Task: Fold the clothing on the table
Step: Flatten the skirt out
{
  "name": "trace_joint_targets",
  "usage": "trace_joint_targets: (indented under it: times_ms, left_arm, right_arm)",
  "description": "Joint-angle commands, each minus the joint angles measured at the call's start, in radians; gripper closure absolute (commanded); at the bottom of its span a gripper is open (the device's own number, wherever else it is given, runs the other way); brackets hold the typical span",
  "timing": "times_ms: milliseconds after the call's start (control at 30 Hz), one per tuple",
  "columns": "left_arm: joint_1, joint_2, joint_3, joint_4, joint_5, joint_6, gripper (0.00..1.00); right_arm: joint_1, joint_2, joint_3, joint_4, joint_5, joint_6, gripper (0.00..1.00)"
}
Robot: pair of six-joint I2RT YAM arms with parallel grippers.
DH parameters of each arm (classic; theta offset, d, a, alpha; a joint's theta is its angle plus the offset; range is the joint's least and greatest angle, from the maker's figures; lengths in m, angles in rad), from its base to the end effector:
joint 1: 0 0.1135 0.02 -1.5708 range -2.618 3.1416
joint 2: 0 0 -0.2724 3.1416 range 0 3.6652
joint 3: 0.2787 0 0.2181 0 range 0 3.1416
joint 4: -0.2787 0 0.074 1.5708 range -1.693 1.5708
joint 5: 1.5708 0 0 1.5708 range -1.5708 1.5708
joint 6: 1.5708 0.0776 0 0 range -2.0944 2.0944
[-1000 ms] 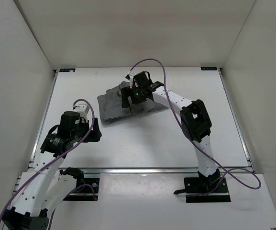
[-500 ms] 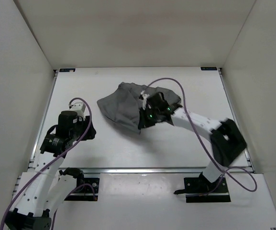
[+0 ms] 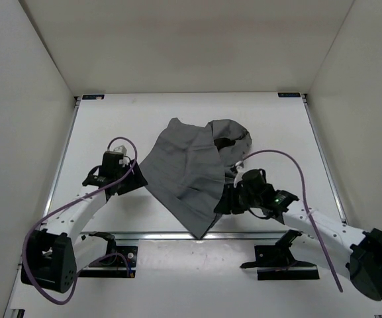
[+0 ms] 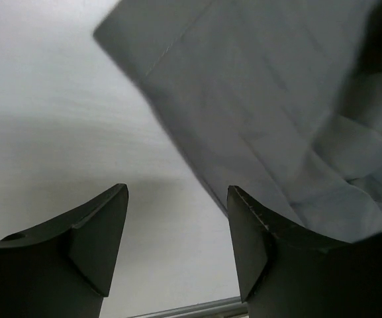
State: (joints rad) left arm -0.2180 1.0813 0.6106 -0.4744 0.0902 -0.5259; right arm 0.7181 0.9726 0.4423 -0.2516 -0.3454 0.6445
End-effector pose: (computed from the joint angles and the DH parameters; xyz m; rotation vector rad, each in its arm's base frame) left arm 0.1885 -0.0489 0.1897 -0.3557 2.5358 -0.4087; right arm 0.1199 0.1396 0.1807 -0.2789 2.5418 1.0142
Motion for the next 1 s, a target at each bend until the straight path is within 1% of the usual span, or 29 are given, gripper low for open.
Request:
trace_joint_targets:
  times_ms: [0, 67, 100, 133, 167, 267, 300, 400, 500, 633, 733, 767, 800, 833, 867, 900, 967]
  left_arm:
    - [0.009, -0.049, -0.095, 0.132, 0.049, -0.14, 0.29]
    - [0.017, -0.046, -0.129, 0.163, 0.03, -0.184, 0.28]
    - [0.016, -0.034, -0.144, 0.183, 0.019, -0.201, 0.27]
    - [0.02, -0.026, -0.147, 0.194, 0.017, -0.215, 0.25]
    - [0.016, 0.003, -0.15, 0.204, -0.033, -0.248, 0.22]
    - [0.011, 0.06, -0.129, 0.238, -0.089, -0.302, 0.22]
    - [0.006, 0.075, -0.123, 0.247, -0.089, -0.309, 0.25]
    - [-0.003, 0.184, -0.077, 0.255, -0.171, -0.335, 0.26]
    - [-0.003, 0.262, -0.032, 0.264, -0.207, -0.353, 0.28]
    - [-0.011, 0.321, -0.012, 0.298, -0.244, -0.391, 0.36]
    - [-0.012, 0.377, 0.026, 0.296, -0.253, -0.387, 0.41]
    - [-0.006, 0.397, 0.035, 0.309, -0.247, -0.388, 0.5]
    - [0.006, 0.417, 0.053, 0.307, -0.247, -0.373, 0.69]
    - [0.003, 0.43, 0.07, 0.3, -0.242, -0.341, 0.82]
    - [0.014, 0.457, 0.119, 0.286, -0.238, -0.315, 1.0]
    - [0.025, 0.471, 0.145, 0.243, -0.237, -0.239, 1.0]
    - [0.025, 0.567, 0.315, 0.08, -0.276, -0.059, 1.0]
  right_arm:
    - [-0.126, -0.066, 0.064, 0.052, -0.021, -0.074, 0.65]
    - [-0.173, -0.074, 0.082, 0.045, -0.047, -0.101, 0.64]
    - [-0.186, -0.075, 0.091, 0.04, -0.05, -0.115, 0.62]
    - [-0.196, -0.071, 0.096, 0.044, -0.053, -0.12, 0.62]
    - [-0.194, -0.072, 0.105, 0.044, -0.053, -0.126, 0.61]
    - [-0.184, -0.071, 0.099, 0.063, -0.058, -0.132, 0.61]
    - [-0.183, -0.072, 0.102, 0.067, -0.067, -0.131, 0.6]
    - [-0.193, -0.074, 0.093, 0.083, -0.078, -0.14, 0.59]
    - [-0.226, -0.089, 0.093, 0.089, -0.102, -0.149, 0.59]
    - [-0.262, -0.098, 0.095, 0.1, -0.127, -0.178, 0.57]
    - [-0.286, -0.068, 0.128, 0.081, -0.13, -0.209, 0.56]
    - [-0.286, -0.051, 0.136, 0.075, -0.109, -0.235, 0.55]
    - [-0.276, -0.029, 0.159, 0.066, -0.104, -0.255, 0.54]
    - [-0.279, -0.017, 0.183, 0.064, -0.099, -0.261, 0.53]
    - [-0.279, 0.017, 0.202, 0.049, -0.087, -0.288, 0.53]
    - [-0.278, 0.065, 0.237, 0.049, -0.083, -0.292, 0.53]
    - [-0.273, 0.124, 0.314, 0.058, -0.08, -0.318, 0.51]
